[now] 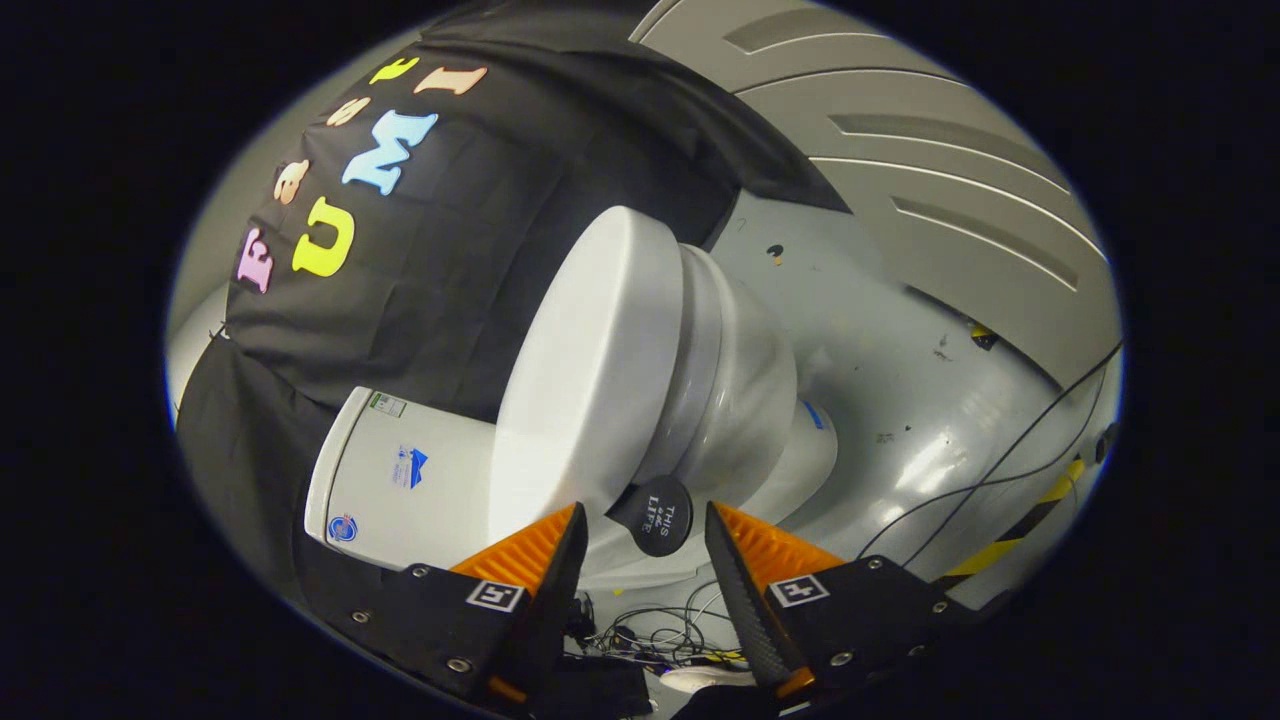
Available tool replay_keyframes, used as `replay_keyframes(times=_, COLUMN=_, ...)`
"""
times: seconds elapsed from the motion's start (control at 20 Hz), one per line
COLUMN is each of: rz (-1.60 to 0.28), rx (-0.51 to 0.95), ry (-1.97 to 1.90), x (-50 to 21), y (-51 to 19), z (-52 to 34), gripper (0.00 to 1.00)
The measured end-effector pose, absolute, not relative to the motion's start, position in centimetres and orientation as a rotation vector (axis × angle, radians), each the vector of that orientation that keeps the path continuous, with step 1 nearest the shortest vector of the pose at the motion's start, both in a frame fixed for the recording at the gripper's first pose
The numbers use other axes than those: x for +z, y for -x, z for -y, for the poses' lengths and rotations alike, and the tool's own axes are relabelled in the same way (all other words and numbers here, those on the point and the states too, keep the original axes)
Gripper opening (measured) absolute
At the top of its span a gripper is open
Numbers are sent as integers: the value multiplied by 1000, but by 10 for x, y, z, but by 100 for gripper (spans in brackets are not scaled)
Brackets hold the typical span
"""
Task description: Open the toilet lid.
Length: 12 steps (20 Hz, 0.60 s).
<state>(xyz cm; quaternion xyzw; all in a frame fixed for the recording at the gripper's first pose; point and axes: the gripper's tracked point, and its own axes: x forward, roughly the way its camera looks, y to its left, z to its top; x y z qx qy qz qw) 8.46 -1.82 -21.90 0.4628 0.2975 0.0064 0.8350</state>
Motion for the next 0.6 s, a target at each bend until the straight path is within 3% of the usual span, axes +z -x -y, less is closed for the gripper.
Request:
replay_keyframes(times=0.25, rz=-623, rx=14, ry=-1071, x=-221, y=-91, z=22, gripper=53)
replay_keyframes(times=0.5, rz=-615, rx=8, ry=-1147, x=-228, y=-92, z=27, gripper=19)
replay_keyframes(times=0.6, rz=-611, rx=8, ry=-1215, x=-231, y=-95, z=27, gripper=16)
